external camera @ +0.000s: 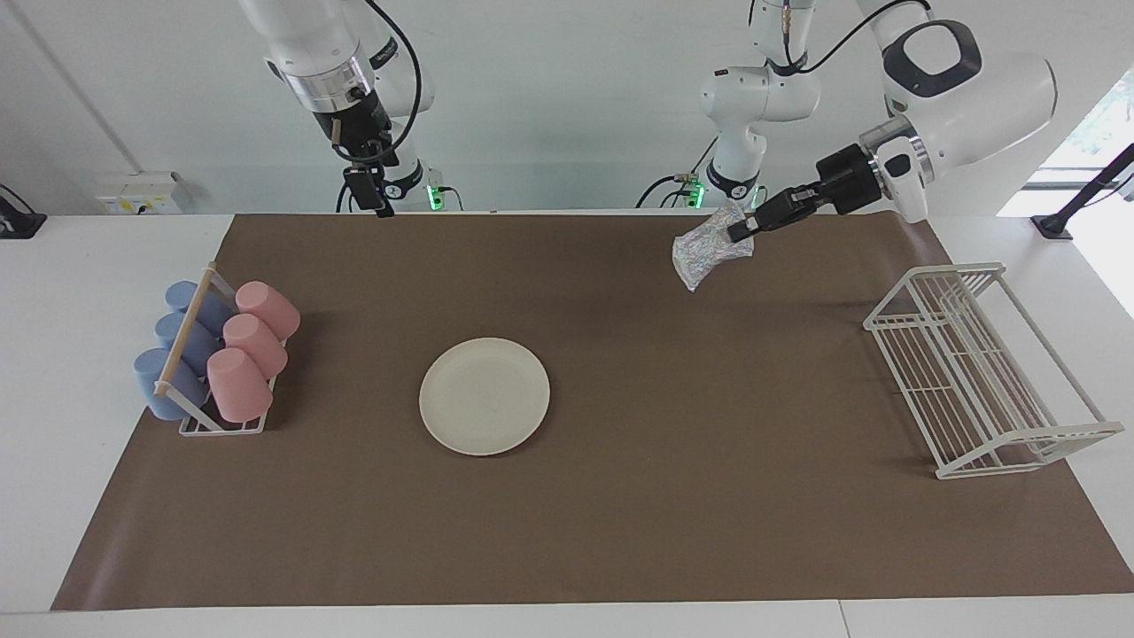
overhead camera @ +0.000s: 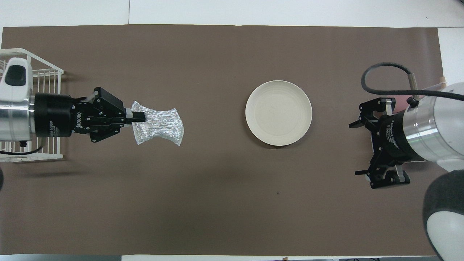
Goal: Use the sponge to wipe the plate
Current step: 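Lift the cloth out of the basket toward the plate with the left gripper, then grasp the cloth with the right gripper from the left gripper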
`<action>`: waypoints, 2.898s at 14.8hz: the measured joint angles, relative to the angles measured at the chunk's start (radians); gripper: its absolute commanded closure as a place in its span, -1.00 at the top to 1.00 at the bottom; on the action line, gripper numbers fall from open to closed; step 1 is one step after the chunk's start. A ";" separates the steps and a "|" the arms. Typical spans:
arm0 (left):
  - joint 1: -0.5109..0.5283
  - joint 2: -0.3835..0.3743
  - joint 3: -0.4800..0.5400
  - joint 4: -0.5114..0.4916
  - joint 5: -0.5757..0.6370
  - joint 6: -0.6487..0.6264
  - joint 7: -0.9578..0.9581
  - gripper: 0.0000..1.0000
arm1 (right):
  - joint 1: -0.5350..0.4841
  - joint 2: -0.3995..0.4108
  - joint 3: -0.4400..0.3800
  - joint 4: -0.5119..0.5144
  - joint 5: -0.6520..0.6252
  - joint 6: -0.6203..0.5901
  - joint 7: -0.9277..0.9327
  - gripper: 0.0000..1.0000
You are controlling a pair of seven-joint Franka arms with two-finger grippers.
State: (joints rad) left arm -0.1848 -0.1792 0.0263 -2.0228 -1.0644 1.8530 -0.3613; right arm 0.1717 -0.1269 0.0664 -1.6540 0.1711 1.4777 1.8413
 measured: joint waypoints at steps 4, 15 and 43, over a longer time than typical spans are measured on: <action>-0.145 -0.076 -0.008 -0.182 -0.204 0.166 0.160 -1.00 | 0.118 -0.004 0.005 -0.031 0.026 0.154 0.196 1.00; -0.154 -0.100 -0.005 -0.392 -0.555 0.045 0.683 -1.00 | 0.347 -0.072 0.012 -0.305 0.051 0.610 0.311 1.00; -0.161 -0.097 -0.004 -0.421 -0.580 0.011 0.755 -1.00 | 0.467 -0.072 0.014 -0.431 0.051 0.795 0.247 -1.00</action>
State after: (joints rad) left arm -0.3459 -0.2760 0.0224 -2.4442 -1.6445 1.8638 0.3941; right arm 0.6387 -0.1989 0.0802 -2.0851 0.2218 2.2732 2.0885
